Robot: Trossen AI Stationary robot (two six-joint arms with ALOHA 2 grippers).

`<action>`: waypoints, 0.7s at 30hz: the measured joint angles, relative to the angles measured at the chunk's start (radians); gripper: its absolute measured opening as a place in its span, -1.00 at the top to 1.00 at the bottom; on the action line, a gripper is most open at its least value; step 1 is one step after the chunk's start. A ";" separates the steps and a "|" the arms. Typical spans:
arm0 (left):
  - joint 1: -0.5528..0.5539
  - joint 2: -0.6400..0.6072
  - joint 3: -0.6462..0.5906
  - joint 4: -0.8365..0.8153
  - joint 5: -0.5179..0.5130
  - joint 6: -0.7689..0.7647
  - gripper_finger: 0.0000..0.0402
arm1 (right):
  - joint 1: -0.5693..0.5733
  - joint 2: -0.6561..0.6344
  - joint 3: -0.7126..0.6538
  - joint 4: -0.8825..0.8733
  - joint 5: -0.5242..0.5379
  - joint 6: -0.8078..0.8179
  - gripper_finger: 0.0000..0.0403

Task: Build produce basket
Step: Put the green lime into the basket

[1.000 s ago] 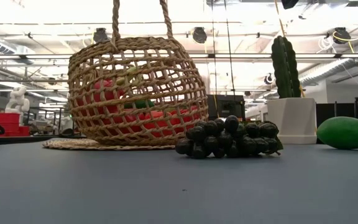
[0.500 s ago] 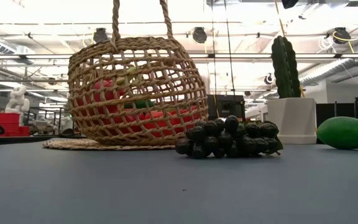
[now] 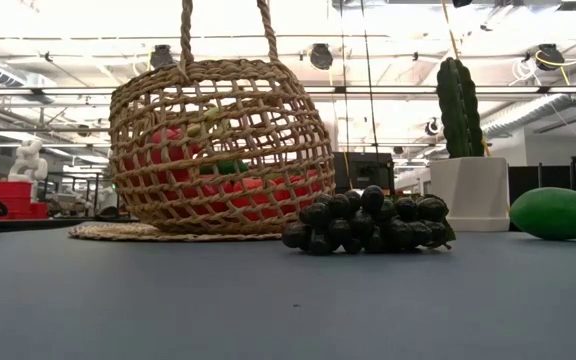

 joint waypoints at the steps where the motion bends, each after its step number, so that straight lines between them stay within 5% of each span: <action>1: 0.000 0.000 0.000 0.003 0.000 0.000 -0.19 | 0.000 0.000 0.000 0.000 0.000 -0.020 -0.10; 11: 0.000 0.000 0.000 -0.001 0.000 -0.004 -0.19 | 0.000 0.000 0.000 -0.004 0.000 -0.401 -0.10; 21: 0.004 0.012 0.000 0.000 0.000 0.000 -0.19 | 0.000 0.000 0.000 -0.014 0.000 -0.605 -0.10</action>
